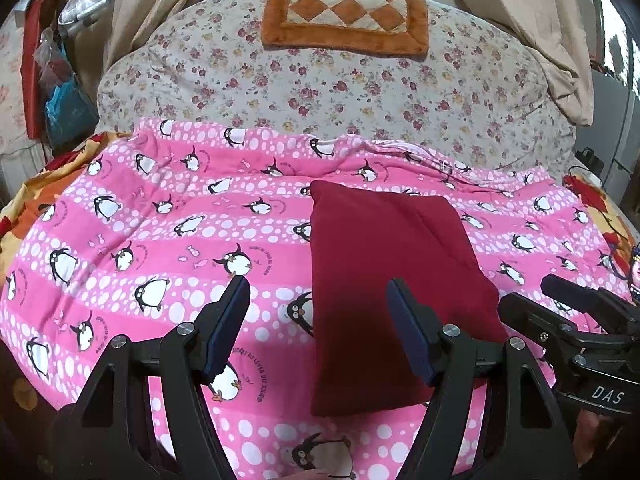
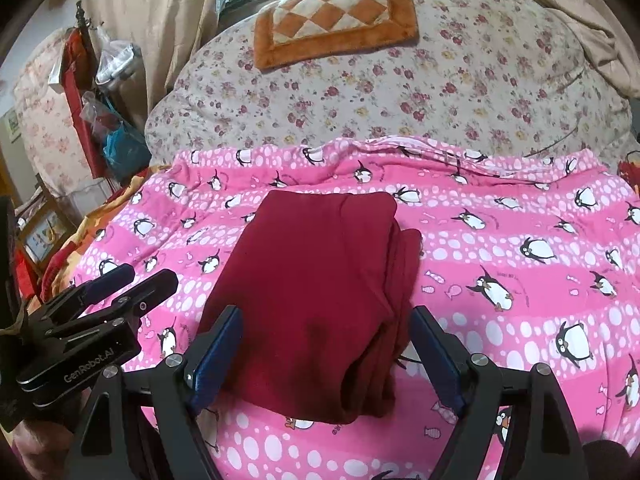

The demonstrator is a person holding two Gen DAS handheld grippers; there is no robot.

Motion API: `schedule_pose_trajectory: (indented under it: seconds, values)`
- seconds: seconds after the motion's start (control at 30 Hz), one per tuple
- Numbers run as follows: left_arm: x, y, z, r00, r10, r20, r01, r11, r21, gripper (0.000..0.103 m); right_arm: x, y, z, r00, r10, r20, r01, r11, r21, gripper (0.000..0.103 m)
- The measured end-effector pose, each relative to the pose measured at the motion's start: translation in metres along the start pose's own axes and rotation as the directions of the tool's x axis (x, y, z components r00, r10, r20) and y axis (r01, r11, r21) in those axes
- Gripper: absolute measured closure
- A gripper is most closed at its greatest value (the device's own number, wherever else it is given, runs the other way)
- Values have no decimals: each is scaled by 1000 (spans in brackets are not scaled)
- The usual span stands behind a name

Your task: Fold small clothes

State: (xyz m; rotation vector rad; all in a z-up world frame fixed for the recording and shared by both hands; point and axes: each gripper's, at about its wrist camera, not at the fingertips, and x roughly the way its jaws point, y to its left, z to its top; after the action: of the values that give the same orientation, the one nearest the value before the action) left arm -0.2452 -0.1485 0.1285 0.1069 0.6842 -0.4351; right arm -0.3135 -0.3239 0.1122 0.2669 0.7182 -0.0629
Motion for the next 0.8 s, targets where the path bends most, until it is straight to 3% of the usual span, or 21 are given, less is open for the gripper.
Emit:
schedule_pose_trajectory:
  seconds: [0.8]
  values:
    - [11, 0, -6, 999, -4, -34, 4, 1000, -20, 32, 15, 6, -3, 999, -30, -40, 29, 999, -31, 20]
